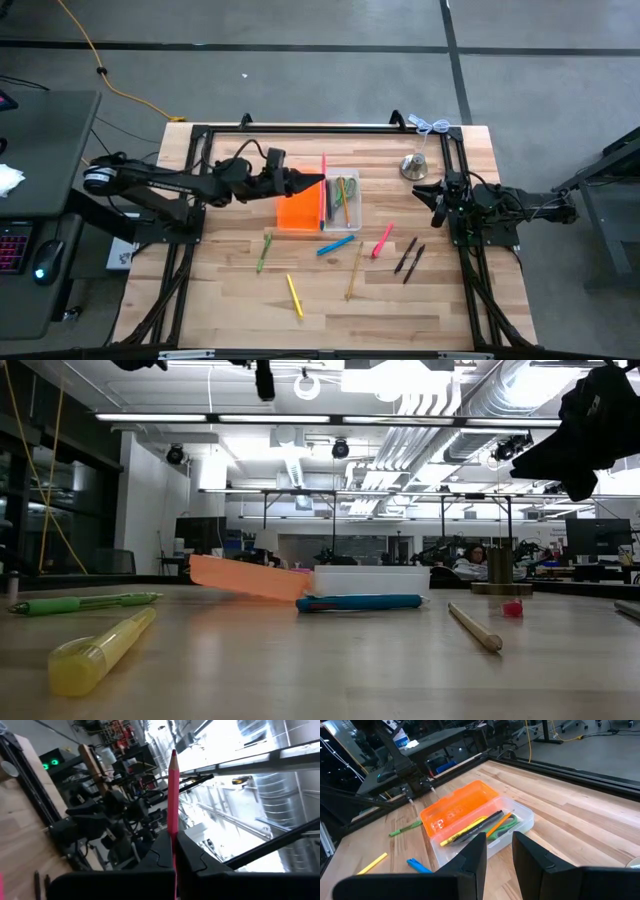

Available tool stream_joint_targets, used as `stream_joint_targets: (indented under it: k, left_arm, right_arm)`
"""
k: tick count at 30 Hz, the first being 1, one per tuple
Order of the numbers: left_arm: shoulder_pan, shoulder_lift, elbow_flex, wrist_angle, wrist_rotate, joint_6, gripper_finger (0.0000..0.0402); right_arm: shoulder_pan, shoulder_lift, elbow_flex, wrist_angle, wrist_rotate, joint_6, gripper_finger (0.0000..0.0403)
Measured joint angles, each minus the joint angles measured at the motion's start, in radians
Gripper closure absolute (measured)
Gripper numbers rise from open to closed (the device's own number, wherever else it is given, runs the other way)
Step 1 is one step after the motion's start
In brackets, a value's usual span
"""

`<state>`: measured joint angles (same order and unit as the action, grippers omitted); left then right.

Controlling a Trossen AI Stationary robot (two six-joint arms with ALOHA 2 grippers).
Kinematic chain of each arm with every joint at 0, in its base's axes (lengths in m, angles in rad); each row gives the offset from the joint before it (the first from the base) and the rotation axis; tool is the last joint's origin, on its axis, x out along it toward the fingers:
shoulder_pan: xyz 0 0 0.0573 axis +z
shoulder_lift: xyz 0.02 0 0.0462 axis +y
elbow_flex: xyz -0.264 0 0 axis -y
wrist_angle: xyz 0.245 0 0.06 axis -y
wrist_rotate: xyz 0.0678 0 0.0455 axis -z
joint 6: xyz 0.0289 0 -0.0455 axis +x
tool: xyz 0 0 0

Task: Pick & place school supplies into a supply box
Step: Put the pink pencil into the supply box

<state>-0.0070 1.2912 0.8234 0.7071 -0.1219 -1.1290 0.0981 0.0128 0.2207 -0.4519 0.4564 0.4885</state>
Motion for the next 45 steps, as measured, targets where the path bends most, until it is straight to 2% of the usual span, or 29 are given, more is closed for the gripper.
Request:
stream_joint_targets:
  k: [18, 25, 29, 39, 45]
  left_arm:
    - [-0.02, 0.044, 0.0, -0.004, -0.107, -0.016, 0.0376]
    - [-0.019, 0.154, 0.029, -0.047, -0.184, -0.081, 0.0376]
    - [-0.019, 0.232, 0.133, -0.19, -0.186, -0.097, 0.0376]
    - [0.025, 0.387, 0.522, -0.851, -0.191, -0.137, 0.0376]
    - [0.061, 0.475, 0.726, -1.077, -0.209, -0.137, 0.0376]
  right_arm:
    - [0.0, 0.0, 0.0, 0.0, 0.0, -0.047, 0.0331]
    - [0.0, 0.0, 0.0, 0.006, -0.002, -0.045, 0.0331]
    - [0.0, 0.0, 0.0, 0.007, -0.003, -0.045, 0.0331]
    - [0.0, 0.005, 0.0, 0.007, -0.01, -0.044, 0.0331]
    - [0.0, 0.005, 0.0, 0.007, -0.021, -0.044, 0.0332]
